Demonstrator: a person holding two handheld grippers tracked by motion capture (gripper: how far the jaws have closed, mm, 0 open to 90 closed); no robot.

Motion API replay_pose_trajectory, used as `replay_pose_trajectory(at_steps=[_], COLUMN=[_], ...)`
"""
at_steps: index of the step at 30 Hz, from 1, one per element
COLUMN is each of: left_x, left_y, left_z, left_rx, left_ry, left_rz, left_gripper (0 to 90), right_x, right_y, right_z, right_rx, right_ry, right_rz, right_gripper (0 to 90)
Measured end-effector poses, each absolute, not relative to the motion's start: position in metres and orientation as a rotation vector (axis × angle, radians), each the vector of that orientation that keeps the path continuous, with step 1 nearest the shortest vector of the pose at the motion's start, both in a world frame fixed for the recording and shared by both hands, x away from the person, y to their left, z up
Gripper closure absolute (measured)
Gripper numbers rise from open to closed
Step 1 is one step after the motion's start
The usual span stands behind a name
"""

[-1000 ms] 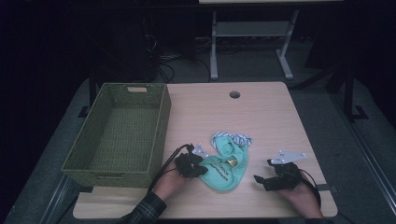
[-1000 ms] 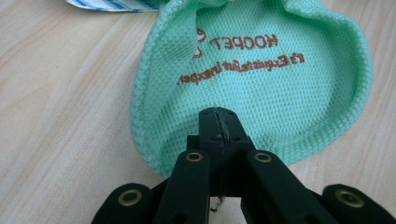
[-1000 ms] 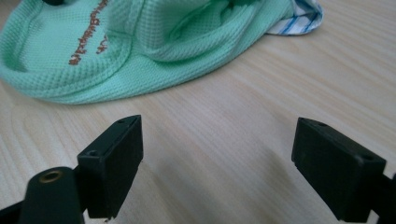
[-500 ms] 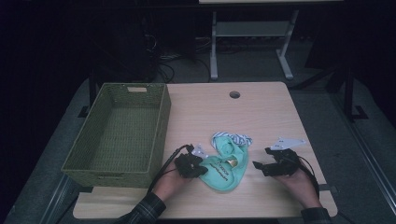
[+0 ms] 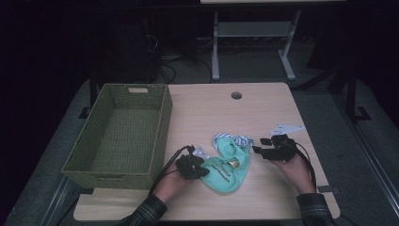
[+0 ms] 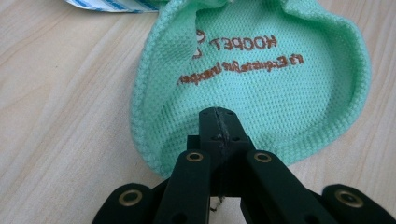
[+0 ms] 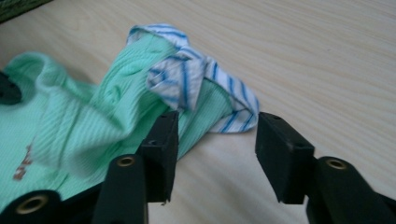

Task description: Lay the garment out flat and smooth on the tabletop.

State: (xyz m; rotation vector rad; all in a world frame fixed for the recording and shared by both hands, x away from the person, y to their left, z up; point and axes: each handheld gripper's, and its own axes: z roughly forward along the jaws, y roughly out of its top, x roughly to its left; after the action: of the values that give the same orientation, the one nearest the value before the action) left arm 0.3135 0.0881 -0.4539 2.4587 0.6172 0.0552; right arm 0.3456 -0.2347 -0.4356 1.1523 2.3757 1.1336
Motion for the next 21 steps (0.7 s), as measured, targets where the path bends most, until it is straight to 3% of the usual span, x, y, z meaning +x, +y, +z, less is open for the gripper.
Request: replay_pose_trajectory(at_steps=[21], left_x=[0.313], left_y=[0.089], left_z=[-0.454], left_rx=[2.463], left_ry=[0.615], left_rz=[0.052], left_gripper=[89.5], right_x=[0.383], right_y=[-0.220], right_z=[-0.455], right_rx=[1.213], right_ry=[2.366], right_rz=[1.171], right_gripper=[68.6])
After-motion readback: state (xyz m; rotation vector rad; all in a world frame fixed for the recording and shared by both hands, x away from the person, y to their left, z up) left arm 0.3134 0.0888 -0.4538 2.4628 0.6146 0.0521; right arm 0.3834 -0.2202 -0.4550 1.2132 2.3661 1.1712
